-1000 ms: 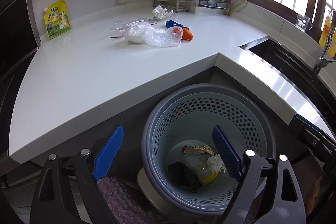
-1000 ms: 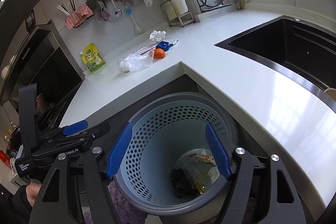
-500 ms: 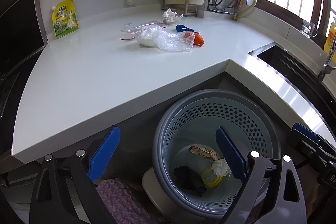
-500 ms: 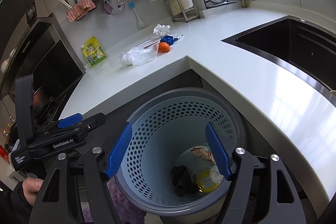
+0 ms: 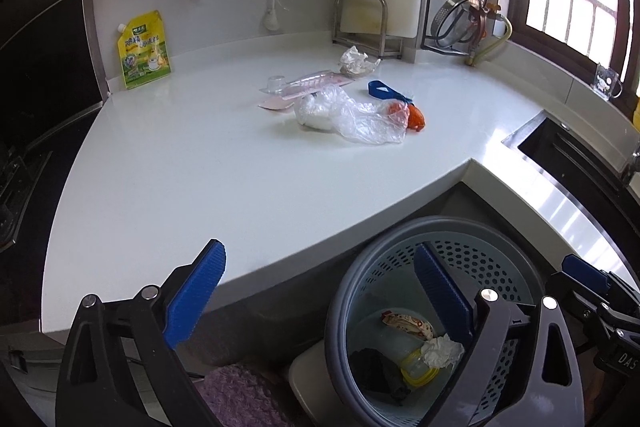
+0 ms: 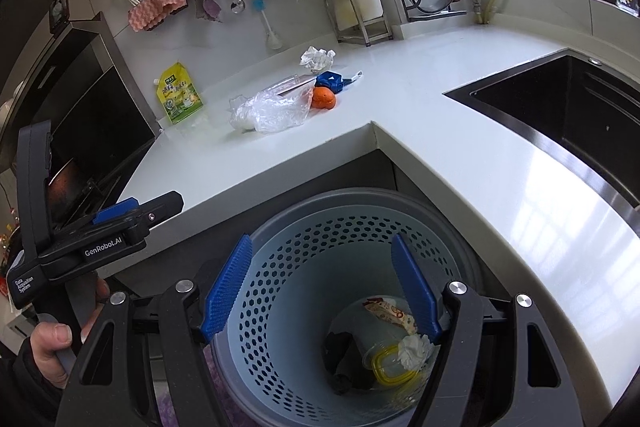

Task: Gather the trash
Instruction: 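Move both tools back over the counter toward the orange peel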

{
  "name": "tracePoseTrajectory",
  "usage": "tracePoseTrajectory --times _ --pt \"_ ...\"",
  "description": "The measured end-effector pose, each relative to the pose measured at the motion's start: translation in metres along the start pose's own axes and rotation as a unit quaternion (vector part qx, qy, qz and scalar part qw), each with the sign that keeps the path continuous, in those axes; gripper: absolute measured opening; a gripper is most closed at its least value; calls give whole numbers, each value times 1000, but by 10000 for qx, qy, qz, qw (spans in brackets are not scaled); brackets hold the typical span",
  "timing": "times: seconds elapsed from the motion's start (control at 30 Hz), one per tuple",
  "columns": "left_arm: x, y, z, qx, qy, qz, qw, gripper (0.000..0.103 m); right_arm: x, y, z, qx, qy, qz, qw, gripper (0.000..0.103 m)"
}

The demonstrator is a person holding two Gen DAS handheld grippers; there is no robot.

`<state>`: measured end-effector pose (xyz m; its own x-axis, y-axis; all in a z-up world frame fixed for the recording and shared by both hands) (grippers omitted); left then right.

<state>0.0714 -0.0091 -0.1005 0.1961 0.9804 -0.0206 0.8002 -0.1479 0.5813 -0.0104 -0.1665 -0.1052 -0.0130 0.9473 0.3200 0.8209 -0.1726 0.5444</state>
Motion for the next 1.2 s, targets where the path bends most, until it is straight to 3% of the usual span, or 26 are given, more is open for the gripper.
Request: tracePoseTrajectory --times 0.43,0.73,0.97,1.2 --pt "23 73 28 -165 264 -309 9990 95 8 78 36 -63 35 -239 9997 69" --pt "49 95 48 -135 515 -535 9972 96 20 128 81 126 40 -313 9994 69" --pt "61 108 63 -66 503 -653 9966 96 22 165 119 258 -221 -290 9990 69" --pt "72 121 79 69 430 -715 9965 96 16 180 154 516 -512 -160 9972 70"
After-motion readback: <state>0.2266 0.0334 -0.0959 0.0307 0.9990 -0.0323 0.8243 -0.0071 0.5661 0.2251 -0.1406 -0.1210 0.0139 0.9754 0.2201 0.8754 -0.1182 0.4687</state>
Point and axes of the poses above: each gripper's, at about its wrist camera, not at the fingertips, and z roughly the way its jaws point, x to its left, y to its top, the point moved 9 cm from there along z, roughly the way its jaws point, and after that the axes turned 14 degrees about x, right-handed, at the moved point
